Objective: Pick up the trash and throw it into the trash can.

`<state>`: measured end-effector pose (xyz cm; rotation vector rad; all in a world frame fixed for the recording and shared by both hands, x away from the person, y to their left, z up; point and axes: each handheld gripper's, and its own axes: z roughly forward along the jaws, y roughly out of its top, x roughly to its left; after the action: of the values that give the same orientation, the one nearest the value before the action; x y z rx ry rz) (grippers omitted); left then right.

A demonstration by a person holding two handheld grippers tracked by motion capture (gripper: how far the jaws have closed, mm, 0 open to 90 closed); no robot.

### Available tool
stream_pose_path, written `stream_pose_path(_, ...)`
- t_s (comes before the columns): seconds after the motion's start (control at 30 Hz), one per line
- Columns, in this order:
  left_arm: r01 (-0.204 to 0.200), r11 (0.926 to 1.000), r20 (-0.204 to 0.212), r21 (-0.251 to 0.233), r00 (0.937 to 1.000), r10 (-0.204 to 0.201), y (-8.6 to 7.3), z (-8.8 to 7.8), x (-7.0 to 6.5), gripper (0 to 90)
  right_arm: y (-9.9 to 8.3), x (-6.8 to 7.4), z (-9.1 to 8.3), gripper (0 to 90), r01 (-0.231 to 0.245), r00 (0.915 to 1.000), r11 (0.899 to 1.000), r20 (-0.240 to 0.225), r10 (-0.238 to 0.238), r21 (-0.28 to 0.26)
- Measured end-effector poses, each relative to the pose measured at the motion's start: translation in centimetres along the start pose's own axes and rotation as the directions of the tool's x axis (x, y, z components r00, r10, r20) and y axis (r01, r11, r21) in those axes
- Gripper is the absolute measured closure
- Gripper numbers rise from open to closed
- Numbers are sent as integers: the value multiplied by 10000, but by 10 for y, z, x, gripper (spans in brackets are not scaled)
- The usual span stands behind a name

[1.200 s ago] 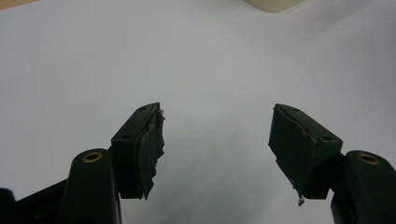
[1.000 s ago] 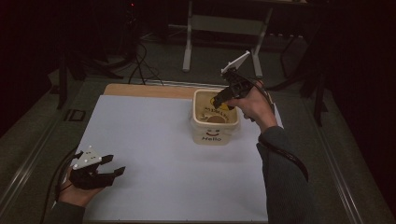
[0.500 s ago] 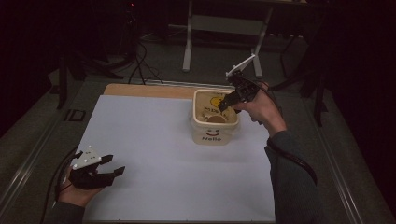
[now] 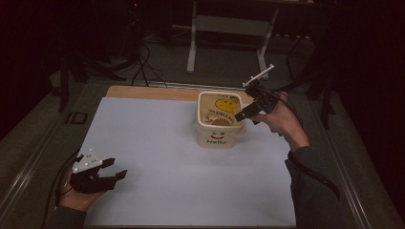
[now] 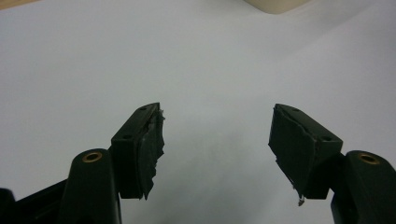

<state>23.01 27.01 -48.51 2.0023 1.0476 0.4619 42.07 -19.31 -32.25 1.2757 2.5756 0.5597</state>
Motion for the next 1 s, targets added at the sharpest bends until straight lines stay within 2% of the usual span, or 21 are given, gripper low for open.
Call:
stream_pose_path(0.27,41,10000,-29,-15,10000,-41,0,-1,1,350,-20,-5,-4,154,265,9996,9992,30,-264,-309)
stream_pose_path(0.33,30,10000,-35,-28,10000,-30,0,-1,1,350,-30,-7,-4,153,359,9993,9982,59,-356,-488)
stream_pose_path(0.6,39,10000,-40,-41,10000,-39,0,-1,1,350,-60,-14,4,148,331,9993,9943,-157,-349,-1017)
stream_pose_path(0.8,69,10000,-53,-52,10000,-69,-1,-1,1,350,-80,-16,11,146,291,9992,9899,-248,-329,-1387)
stream_pose_path(0.83,44,10000,-48,-52,10000,-45,0,-1,1,351,-89,-16,13,146,283,9992,9876,-242,-324,-1544)
stream_pose_path(1.0,65,10000,-55,-56,10000,-66,0,-1,1,351,-106,-16,17,146,218,9992,9800,-297,-282,-1977)
